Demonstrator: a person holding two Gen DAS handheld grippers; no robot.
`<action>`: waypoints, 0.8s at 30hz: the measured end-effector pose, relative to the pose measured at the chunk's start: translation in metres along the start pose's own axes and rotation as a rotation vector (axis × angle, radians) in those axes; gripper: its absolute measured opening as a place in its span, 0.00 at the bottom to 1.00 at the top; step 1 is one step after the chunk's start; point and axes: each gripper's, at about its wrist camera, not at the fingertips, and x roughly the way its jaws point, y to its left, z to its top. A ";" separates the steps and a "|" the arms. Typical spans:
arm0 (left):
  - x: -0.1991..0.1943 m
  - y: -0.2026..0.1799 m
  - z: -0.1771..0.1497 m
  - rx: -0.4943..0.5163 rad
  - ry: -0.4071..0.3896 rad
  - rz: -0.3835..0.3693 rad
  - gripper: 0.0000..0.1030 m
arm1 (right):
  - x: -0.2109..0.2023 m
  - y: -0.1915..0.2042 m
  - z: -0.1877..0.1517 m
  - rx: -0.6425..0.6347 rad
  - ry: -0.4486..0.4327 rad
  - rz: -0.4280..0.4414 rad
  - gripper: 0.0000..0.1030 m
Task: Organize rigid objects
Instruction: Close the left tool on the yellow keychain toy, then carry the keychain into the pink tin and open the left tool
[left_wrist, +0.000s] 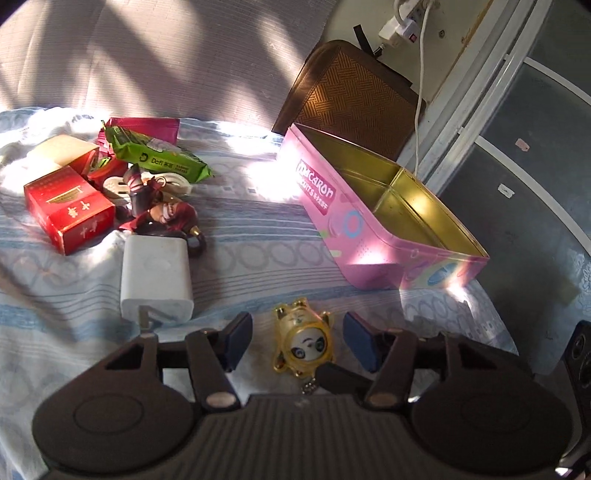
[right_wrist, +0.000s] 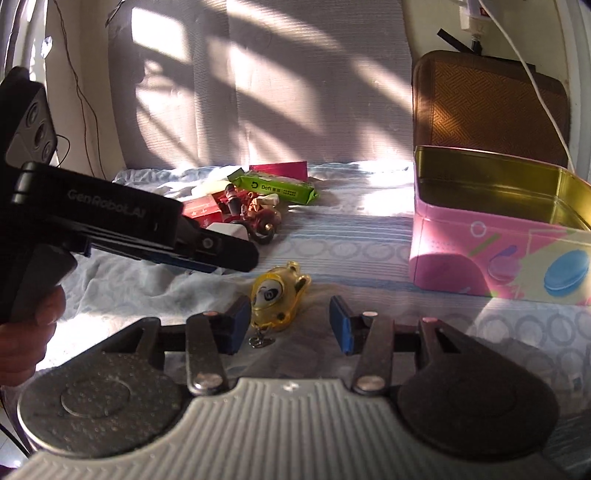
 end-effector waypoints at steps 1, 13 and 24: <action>0.004 -0.002 -0.002 -0.005 0.011 -0.007 0.52 | 0.004 0.001 0.001 -0.010 0.012 0.003 0.48; 0.010 -0.050 0.021 0.098 -0.039 -0.005 0.41 | -0.010 -0.021 0.009 0.037 -0.100 0.012 0.35; 0.102 -0.134 0.078 0.260 -0.066 -0.108 0.41 | -0.028 -0.117 0.036 0.150 -0.229 -0.272 0.35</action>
